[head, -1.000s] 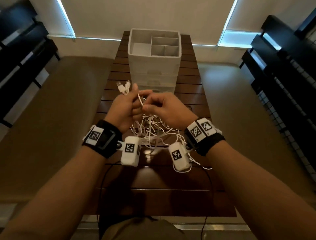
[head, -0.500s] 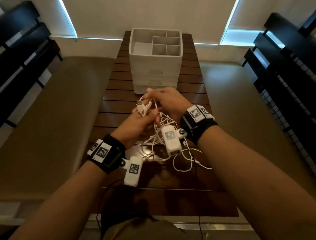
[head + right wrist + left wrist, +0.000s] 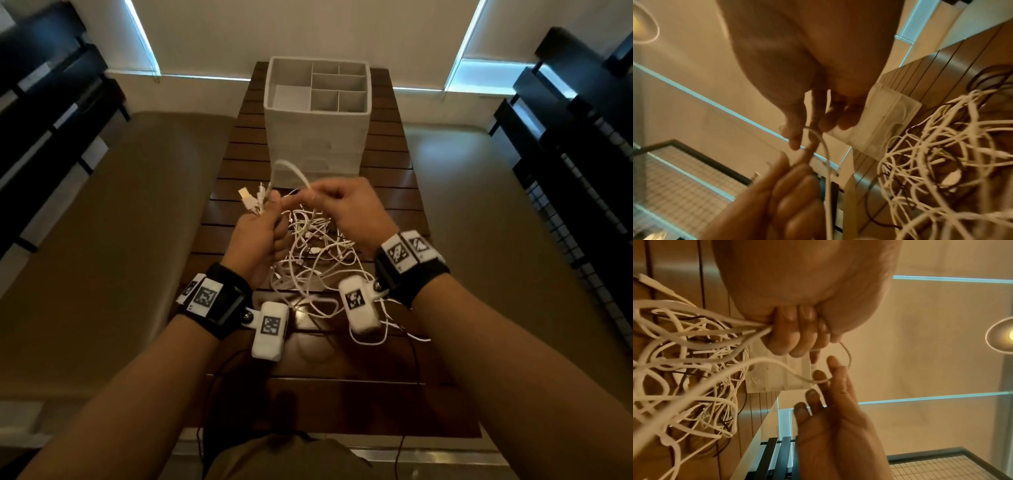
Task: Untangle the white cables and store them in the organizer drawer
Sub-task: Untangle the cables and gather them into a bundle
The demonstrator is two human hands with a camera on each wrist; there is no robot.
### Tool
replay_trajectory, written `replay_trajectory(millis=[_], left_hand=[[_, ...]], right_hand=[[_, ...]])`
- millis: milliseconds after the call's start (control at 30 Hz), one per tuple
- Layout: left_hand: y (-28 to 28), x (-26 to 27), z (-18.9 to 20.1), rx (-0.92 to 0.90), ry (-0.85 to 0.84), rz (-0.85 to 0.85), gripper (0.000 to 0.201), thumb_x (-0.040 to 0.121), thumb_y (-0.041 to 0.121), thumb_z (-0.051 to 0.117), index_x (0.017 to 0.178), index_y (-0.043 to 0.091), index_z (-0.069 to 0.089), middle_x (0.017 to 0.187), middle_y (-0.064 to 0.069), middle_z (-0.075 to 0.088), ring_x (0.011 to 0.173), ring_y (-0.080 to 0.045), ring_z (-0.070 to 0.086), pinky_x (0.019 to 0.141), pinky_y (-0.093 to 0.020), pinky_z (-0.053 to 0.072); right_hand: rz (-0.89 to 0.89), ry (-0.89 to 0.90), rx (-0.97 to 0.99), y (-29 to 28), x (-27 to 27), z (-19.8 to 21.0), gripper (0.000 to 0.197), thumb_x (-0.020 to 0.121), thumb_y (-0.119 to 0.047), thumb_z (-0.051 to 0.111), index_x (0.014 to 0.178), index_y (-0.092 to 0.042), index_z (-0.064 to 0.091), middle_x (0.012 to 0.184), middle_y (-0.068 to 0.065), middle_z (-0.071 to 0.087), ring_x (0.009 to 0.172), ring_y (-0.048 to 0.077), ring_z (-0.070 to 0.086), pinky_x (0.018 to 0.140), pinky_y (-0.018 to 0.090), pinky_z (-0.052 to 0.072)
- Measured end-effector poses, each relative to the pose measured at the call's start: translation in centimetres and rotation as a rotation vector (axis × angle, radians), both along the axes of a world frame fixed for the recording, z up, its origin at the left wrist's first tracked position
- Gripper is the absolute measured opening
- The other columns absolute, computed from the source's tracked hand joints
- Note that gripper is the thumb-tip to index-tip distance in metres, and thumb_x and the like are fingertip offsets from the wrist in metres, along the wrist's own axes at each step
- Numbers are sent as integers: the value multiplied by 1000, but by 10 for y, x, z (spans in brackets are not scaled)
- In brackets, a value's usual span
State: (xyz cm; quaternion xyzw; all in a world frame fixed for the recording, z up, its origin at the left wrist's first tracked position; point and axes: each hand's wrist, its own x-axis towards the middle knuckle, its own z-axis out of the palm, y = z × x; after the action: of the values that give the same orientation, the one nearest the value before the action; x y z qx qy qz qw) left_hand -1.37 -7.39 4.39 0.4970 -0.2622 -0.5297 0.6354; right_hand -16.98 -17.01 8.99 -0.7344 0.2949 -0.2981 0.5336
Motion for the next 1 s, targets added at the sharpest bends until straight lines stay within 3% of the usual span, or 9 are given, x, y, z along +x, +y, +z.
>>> replay_trajectory(millis=[133, 233, 333, 400, 600, 700, 800, 933, 1000], left_hand=[[0, -3, 14, -29, -51, -2, 60, 107, 57, 42, 122, 8, 73, 59, 2, 23, 48, -10, 19, 48, -30, 14], [-5, -3, 19, -48, -76, 48, 44, 107, 49, 49, 100, 11, 69, 59, 3, 24, 46, -9, 20, 43, -26, 15], [-8, 3, 22, -69, -100, 67, 32, 109, 39, 53, 86, 17, 61, 56, 5, 26, 44, -8, 20, 41, -25, 15], [-6, 1, 21, -65, -127, 45, 32, 109, 38, 53, 84, 18, 60, 55, 7, 26, 44, -8, 19, 42, -25, 14], [2, -14, 23, -40, -148, -14, 39, 109, 43, 48, 78, 20, 53, 56, 8, 25, 47, -8, 18, 48, -30, 11], [5, -12, 25, -3, -164, -64, 47, 108, 49, 46, 71, 21, 47, 61, 4, 28, 50, -10, 24, 47, -23, 22], [8, -13, 23, 28, -207, -148, 51, 108, 52, 44, 66, 23, 41, 63, 2, 33, 55, -12, 31, 52, -23, 30], [11, -20, 20, 25, -146, -286, 50, 109, 48, 45, 66, 22, 46, 64, -1, 42, 58, -16, 45, 56, -31, 44], [13, -24, 21, 28, -90, -325, 48, 111, 37, 44, 66, 20, 46, 63, 0, 37, 51, -15, 41, 52, -31, 43]], right_hand=[[144, 194, -133, 15, -12, -32, 7, 96, -19, 74, 100, -20, 80, 81, -8, 70, 68, -1, 60, 67, 21, 47], [180, 307, -200, 30, -26, -53, 9, 92, -20, 77, 99, -16, 81, 82, -12, 67, 73, -2, 62, 71, 18, 48], [236, 390, -165, 45, -42, -68, 11, 94, -28, 75, 99, -22, 82, 86, -4, 72, 79, 11, 66, 77, 38, 56], [230, 402, -181, 50, -47, -75, 10, 94, -31, 75, 99, -26, 83, 83, -4, 72, 77, 13, 66, 76, 43, 56], [301, 583, -287, 48, -49, -63, 21, 97, -47, 68, 101, -29, 79, 89, -14, 67, 82, 3, 61, 76, 33, 55], [91, 417, -249, 39, -46, -40, 23, 103, -40, 61, 111, -24, 75, 102, -12, 67, 91, 2, 61, 80, 28, 52], [-160, 143, -222, 26, -36, -15, 19, 105, -30, 59, 114, -21, 73, 102, -9, 71, 92, 7, 66, 82, 35, 59], [-67, 16, -171, 21, -15, 6, 29, 105, -23, 61, 131, -20, 71, 110, -4, 75, 102, 13, 70, 92, 37, 60], [-4, 7, -124, 22, -7, 12, 29, 104, -16, 61, 132, -17, 71, 110, -2, 77, 104, 14, 72, 96, 36, 59]])
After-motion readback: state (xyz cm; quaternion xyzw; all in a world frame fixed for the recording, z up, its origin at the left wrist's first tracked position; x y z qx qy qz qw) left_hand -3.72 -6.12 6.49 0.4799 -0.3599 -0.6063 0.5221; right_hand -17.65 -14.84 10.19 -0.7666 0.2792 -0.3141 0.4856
